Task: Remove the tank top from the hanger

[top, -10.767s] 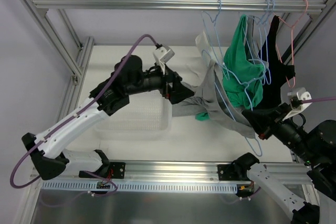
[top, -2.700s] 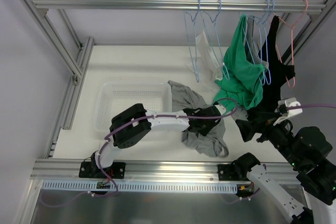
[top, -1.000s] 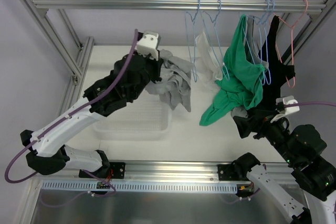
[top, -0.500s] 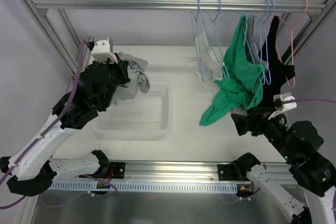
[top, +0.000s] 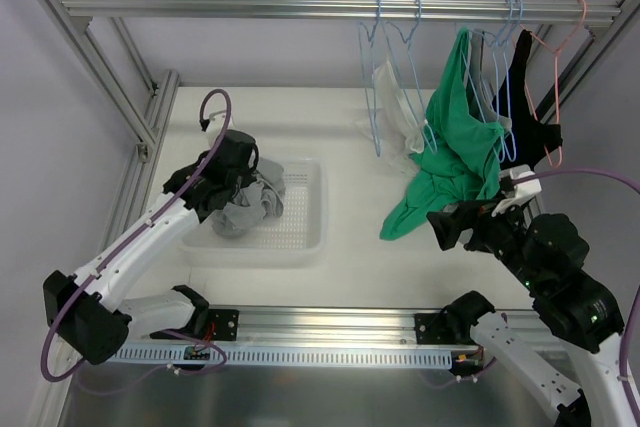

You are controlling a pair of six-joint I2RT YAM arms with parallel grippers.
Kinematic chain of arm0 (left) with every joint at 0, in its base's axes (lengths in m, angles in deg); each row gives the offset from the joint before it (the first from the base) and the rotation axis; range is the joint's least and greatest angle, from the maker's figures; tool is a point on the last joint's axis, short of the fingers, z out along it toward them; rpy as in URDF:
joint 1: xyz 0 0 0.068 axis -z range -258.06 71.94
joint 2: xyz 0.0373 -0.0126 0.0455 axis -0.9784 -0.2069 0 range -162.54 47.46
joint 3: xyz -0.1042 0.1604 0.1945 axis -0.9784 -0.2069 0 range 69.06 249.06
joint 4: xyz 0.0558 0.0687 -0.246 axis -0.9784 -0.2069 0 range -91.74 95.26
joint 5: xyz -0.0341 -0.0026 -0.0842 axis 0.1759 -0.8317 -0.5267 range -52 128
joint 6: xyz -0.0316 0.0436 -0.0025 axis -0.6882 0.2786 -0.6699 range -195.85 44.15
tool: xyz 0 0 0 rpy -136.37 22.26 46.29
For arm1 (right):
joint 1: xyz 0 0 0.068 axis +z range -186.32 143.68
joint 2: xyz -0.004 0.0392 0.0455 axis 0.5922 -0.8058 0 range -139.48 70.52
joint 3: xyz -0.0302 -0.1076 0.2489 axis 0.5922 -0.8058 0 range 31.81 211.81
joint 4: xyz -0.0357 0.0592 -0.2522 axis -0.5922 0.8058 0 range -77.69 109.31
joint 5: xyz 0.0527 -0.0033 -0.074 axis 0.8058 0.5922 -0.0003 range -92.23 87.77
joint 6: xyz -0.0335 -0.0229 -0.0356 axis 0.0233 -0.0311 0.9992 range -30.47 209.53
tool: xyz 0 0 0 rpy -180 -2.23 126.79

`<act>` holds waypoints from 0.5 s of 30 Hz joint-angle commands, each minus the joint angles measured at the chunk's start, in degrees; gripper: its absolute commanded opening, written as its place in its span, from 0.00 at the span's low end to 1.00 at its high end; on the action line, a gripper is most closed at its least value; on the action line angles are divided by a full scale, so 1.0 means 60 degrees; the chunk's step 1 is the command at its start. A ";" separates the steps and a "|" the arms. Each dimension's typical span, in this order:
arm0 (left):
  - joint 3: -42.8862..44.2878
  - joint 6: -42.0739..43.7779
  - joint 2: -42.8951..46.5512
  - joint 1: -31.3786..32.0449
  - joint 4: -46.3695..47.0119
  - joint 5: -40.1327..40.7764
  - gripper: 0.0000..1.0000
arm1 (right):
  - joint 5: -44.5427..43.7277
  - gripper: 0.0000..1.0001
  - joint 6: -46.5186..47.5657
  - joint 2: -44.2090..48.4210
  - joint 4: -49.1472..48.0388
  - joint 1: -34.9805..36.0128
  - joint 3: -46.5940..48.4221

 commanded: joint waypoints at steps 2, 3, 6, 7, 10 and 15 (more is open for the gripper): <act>-0.0394 -0.0799 -0.0482 -0.0094 0.0300 -0.0067 0.00 | -0.0130 0.99 -0.0094 -0.0407 -0.0585 0.0026 -0.0051; -0.0481 -0.0901 -0.0556 -0.0108 0.0329 -0.0052 0.01 | -0.0246 1.00 -0.0095 -0.0480 -0.0629 0.0041 -0.0051; -0.0818 -0.0990 -0.0922 -0.0123 0.0461 0.0007 0.12 | -0.0350 0.99 -0.0036 -0.0627 -0.0732 0.0026 -0.0022; -0.0950 -0.1005 -0.1083 -0.0152 0.0490 -0.0066 0.17 | -0.0365 1.00 -0.0007 -0.0744 -0.0746 0.0041 -0.0022; -0.1257 -0.1078 -0.1332 -0.0196 0.0738 -0.0213 0.20 | -0.0467 0.99 0.0066 -0.0934 -0.0761 0.0041 -0.0036; -0.1347 -0.0946 -0.1656 -0.0313 0.0988 -0.0622 0.51 | -0.0686 0.99 0.0285 -0.1257 -0.0820 0.0026 -0.0080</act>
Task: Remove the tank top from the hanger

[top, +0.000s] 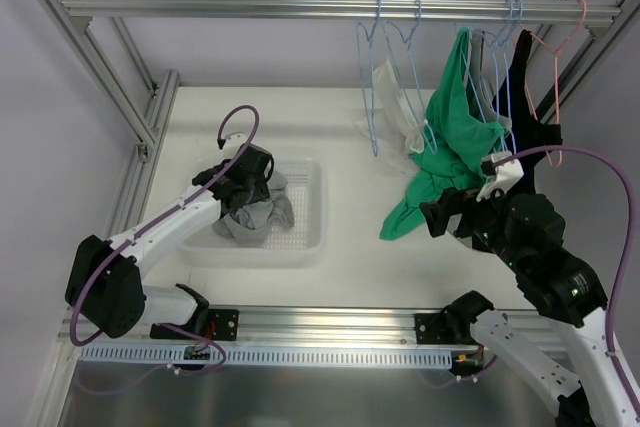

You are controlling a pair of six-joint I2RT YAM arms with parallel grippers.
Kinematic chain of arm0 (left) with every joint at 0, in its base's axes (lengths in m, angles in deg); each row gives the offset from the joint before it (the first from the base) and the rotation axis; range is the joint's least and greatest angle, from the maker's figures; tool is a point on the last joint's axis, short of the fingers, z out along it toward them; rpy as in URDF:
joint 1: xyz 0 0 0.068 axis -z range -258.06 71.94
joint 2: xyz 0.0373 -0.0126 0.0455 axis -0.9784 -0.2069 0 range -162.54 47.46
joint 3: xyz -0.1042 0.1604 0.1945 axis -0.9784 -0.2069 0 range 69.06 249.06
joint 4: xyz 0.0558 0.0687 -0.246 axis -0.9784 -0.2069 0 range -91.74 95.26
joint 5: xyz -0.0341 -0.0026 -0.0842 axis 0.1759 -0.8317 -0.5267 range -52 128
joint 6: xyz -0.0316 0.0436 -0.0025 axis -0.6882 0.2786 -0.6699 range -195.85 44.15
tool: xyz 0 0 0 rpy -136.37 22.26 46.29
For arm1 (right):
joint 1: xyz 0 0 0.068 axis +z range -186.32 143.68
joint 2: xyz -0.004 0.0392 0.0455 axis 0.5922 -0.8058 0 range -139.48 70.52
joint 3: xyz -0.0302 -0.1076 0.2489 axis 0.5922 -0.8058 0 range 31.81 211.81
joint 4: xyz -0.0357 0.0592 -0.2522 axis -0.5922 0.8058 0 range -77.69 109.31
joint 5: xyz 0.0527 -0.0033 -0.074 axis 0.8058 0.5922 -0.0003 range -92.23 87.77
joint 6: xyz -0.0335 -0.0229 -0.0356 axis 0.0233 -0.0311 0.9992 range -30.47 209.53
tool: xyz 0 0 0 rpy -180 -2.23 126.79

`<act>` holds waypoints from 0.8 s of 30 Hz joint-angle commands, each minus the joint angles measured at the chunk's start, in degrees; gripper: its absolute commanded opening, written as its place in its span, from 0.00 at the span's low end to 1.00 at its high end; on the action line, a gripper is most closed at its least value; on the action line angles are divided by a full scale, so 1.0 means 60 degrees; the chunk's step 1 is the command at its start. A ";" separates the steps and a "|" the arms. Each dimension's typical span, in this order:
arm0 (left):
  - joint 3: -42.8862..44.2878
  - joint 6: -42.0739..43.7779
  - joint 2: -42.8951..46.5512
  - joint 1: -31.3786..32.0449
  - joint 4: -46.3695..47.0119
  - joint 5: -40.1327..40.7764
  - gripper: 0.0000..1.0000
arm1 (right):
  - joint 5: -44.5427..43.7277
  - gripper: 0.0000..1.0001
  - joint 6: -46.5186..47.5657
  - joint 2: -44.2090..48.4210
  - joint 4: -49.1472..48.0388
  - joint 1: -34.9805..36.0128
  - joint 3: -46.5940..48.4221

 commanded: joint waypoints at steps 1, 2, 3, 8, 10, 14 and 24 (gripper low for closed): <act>0.0041 -0.0203 0.0023 -0.0135 0.0475 -0.0364 0.60 | -0.0472 0.99 0.0293 -0.0292 -0.0488 0.0026 0.0044; 0.0056 -0.0160 0.0126 -0.0120 0.0460 -0.0495 0.67 | -0.0560 0.99 0.0351 -0.0481 -0.0474 0.0041 0.0073; 0.0085 -0.0087 0.0243 -0.0135 0.0445 -0.0584 0.89 | -0.0619 0.99 0.0425 -0.0599 -0.0430 0.0026 0.0175; 0.0349 0.0688 0.1925 -0.0135 0.0256 -0.1126 0.99 | -0.1174 1.00 0.0644 -0.1404 -0.0035 -0.0032 0.0995; 0.0656 0.0894 0.2685 -0.0120 -0.0080 -0.1331 0.99 | -0.1220 0.99 0.0849 -0.1727 -0.0020 -0.0091 0.1478; 0.1446 0.1698 0.3539 -0.0135 -0.0709 -0.2149 0.99 | -0.0972 0.99 0.1317 -0.2619 0.0097 -0.0485 0.2722; 0.3483 0.2989 0.3436 -0.0120 -0.3404 -0.4173 0.99 | 0.1622 0.92 0.2695 -0.5959 0.0274 -0.2156 0.5623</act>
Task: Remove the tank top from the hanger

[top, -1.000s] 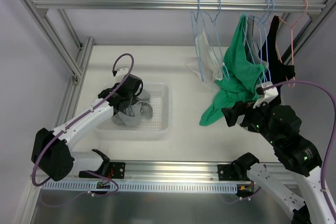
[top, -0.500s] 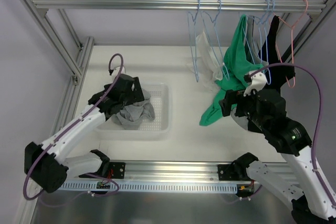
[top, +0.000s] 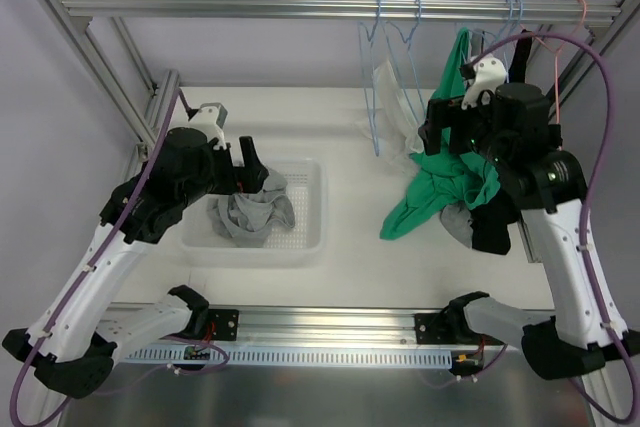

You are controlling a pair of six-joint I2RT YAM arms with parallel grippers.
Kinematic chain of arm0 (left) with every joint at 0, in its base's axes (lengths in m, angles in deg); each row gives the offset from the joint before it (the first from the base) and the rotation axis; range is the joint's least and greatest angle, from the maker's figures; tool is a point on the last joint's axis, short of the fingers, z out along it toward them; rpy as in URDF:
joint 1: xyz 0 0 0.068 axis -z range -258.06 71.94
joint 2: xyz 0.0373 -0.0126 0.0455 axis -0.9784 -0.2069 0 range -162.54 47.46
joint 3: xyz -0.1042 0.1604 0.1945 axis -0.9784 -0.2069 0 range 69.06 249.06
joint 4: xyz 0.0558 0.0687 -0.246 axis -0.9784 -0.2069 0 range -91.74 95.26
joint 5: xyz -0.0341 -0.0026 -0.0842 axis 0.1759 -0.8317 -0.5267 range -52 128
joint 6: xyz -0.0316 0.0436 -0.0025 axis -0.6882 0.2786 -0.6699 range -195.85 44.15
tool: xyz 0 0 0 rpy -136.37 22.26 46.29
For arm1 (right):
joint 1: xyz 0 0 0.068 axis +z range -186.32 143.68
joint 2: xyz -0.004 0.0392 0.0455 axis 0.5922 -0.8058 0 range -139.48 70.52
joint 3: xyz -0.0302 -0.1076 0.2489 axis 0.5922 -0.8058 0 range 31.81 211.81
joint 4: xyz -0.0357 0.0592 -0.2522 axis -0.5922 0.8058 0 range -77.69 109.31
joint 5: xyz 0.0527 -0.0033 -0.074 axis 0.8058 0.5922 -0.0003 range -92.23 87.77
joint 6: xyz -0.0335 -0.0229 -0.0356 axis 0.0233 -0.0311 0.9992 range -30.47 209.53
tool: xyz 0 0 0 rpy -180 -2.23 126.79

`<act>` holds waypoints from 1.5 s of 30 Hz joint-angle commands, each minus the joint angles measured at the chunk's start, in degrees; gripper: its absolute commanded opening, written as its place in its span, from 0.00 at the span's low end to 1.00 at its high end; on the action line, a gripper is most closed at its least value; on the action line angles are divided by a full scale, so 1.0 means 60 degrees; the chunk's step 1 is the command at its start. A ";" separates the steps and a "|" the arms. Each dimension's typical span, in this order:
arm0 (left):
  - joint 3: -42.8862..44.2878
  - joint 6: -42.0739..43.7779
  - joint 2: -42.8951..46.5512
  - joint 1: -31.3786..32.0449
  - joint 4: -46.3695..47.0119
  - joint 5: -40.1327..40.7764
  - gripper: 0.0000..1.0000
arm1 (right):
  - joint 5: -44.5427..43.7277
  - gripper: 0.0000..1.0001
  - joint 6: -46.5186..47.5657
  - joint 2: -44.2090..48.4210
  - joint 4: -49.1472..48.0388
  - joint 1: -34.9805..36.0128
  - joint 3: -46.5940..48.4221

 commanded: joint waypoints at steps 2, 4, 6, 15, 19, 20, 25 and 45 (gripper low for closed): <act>0.0399 0.0878 0.0130 -0.0062 -0.1652 -0.0895 0.99 | 0.1035 0.87 0.0856 -0.1451 -0.0160 -0.0266 0.0977; 0.0195 0.1242 0.0393 -0.0062 -0.1813 -0.0911 0.99 | 0.1051 0.85 0.1017 -0.1922 -0.0175 -0.0266 0.1622; -0.0112 0.1434 0.0569 -0.0077 -0.1945 -0.0488 0.99 | 0.0905 0.83 0.1062 -0.2581 -0.0321 -0.0324 0.2147; -0.1665 0.1684 0.1915 -0.0062 -0.1273 0.0129 0.99 | 0.1138 0.56 0.1033 -0.3989 -0.1039 -0.0457 0.3029; -0.2164 0.1582 0.2166 -0.0062 -0.0804 0.0319 0.99 | 0.1447 0.44 0.0755 -0.4122 -0.1360 -0.0442 0.2913; -0.2266 0.1581 0.2137 -0.0062 -0.0731 0.0320 0.99 | 0.1461 0.41 0.0711 -0.4107 -0.1405 -0.0442 0.2840; -0.2706 0.1552 0.1713 -0.0077 -0.0378 0.0072 0.99 | 0.1227 0.24 0.0681 -0.4063 -0.1522 -0.0413 0.2766; -0.3044 0.1523 0.1917 -0.0062 -0.0203 -0.0427 0.99 | 0.1095 0.00 0.0110 -0.2834 -0.2606 -0.0164 0.1873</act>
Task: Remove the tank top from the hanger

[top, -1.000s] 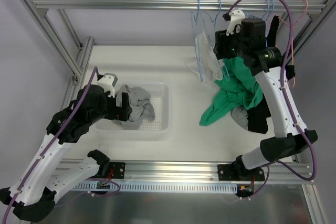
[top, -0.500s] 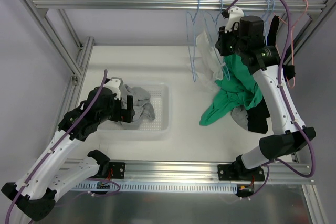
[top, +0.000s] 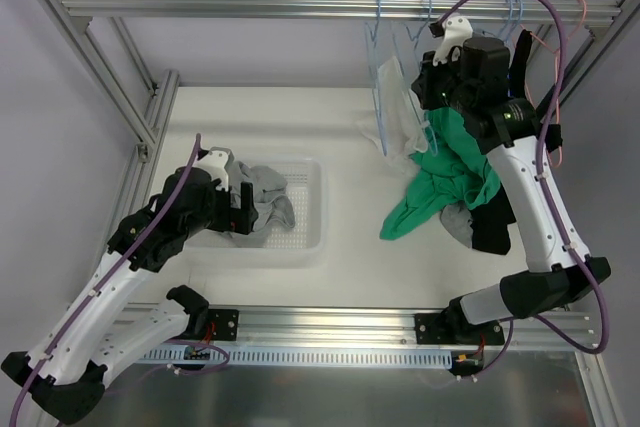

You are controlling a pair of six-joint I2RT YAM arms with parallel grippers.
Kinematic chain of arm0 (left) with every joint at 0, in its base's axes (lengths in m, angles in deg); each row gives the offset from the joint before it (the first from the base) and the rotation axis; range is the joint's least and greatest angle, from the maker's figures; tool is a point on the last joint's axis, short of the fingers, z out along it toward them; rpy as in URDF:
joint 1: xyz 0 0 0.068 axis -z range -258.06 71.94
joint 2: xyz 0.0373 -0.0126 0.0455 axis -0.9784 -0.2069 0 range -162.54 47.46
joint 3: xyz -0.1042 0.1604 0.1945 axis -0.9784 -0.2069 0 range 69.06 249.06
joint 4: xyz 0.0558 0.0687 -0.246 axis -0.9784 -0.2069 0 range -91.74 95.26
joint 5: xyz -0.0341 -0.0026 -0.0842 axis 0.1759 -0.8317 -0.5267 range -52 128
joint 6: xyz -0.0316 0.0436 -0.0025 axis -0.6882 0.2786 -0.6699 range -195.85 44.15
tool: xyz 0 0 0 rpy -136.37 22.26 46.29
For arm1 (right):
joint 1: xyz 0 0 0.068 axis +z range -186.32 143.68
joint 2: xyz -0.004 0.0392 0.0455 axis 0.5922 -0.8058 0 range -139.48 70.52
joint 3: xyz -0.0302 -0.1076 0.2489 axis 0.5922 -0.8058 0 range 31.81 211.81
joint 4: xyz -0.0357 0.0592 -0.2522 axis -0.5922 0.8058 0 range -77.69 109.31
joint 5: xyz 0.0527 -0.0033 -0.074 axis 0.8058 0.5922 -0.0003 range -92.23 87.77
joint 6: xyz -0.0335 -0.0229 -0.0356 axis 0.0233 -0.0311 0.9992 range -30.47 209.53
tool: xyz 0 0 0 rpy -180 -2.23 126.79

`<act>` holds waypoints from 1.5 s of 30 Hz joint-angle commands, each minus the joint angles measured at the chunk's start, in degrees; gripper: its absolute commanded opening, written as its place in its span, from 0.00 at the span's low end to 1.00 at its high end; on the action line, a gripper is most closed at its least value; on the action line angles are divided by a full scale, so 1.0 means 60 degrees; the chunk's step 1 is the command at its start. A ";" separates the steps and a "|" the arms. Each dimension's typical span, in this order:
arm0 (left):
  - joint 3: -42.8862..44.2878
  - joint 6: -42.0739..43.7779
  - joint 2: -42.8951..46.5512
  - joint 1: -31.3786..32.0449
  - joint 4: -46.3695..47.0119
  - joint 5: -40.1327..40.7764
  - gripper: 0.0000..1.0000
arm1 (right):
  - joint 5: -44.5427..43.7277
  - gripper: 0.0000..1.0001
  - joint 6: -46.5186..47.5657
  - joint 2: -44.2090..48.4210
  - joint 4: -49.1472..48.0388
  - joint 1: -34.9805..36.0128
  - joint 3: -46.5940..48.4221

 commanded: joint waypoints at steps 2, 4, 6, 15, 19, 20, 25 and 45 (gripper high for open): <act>-0.0060 0.0149 0.0187 -0.0062 0.0289 -0.0216 0.99 | 0.0170 0.00 -0.0276 0.0741 -0.0843 0.0066 -0.0015; -0.0060 0.0164 0.0246 -0.0077 0.0289 -0.0275 0.99 | 0.0214 0.00 -0.0276 0.0829 -0.0858 0.0051 -0.0030; -0.0046 0.0150 0.0275 -0.0062 0.0304 -0.0319 0.99 | 0.0243 0.00 -0.0276 0.0888 -0.0844 0.0051 -0.0059; 0.1432 -0.0158 0.0202 -0.0062 0.0523 -0.1942 0.99 | 0.0316 0.00 -0.0320 0.2863 -0.0259 0.0051 -0.1725; 0.2646 -0.0407 -0.0294 -0.0062 0.1253 -0.2910 0.99 | 0.0682 0.00 -0.0554 0.4503 0.0210 0.0066 -0.2796; 0.2838 -0.0494 -0.0456 -0.0048 0.1372 -0.3100 0.99 | 0.0741 0.00 -0.0584 0.4840 0.0472 0.0066 -0.2958; 0.4578 -0.0613 -0.1932 0.0975 0.2090 -0.3616 0.99 | 0.0390 0.00 -0.0803 0.6772 0.1790 0.0066 -0.3296; 1.2304 0.3650 -0.9641 0.4712 0.3101 -0.4758 0.89 | 0.1310 0.00 -0.2063 0.9370 0.5221 0.0051 -0.2110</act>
